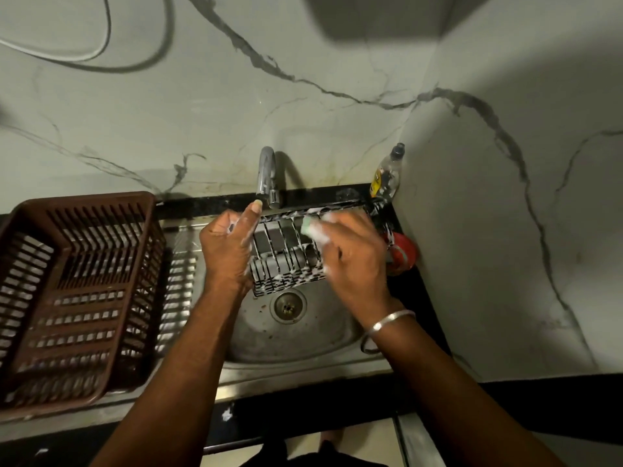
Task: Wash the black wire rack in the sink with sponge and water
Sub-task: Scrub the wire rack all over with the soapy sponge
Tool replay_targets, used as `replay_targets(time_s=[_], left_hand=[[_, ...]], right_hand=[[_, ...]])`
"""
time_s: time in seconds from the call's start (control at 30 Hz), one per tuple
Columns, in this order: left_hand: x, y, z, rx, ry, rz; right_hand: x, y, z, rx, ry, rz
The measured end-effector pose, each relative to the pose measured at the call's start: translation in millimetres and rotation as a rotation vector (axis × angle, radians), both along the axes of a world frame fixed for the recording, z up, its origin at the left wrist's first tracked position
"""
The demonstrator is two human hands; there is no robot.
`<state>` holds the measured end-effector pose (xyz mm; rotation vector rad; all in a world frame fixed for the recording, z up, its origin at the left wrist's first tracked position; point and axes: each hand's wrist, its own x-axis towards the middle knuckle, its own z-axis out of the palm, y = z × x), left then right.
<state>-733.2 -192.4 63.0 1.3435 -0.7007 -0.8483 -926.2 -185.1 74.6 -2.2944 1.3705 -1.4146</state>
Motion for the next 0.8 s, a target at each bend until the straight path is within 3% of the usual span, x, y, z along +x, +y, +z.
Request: replay_targets(time_s=[0.07,0.2,0.33,0.5,0.6,0.73,0.8], left_hand=[[-7.7,0.8,2.3,0.005,-0.011,-0.001],[-15.0,1.6,6.6,-0.038,-0.023,-0.001],[-12.5,0.0,8.4,-0.041,-0.052,-0.011],[-9.6,3.1,5.3,-0.061,-0.037,-0.022],[-11.6,2.4,5.8,-0.044,-0.035,-0.015],[-13.5,4.9,5.5,-0.060,-0.056,-0.005],[-14.5,4.4,5.9,-0.056,-0.052,-0.018]], right_hand=[[10.4,-11.9,8.1,0.058,-0.080,-0.129],[29.0,-1.1,7.9,-0.038,0.192,0.072],[11.3,-21.1,13.1,0.000,0.005,-0.176],[21.8,-9.7,9.7,0.002,0.258,0.069],[2.6,-24.1,10.2,0.066,0.141,-0.114],[13.5,-13.8,5.0,0.059,0.268,-0.017],[5.8,-21.1,5.9,0.089,0.221,-0.087]])
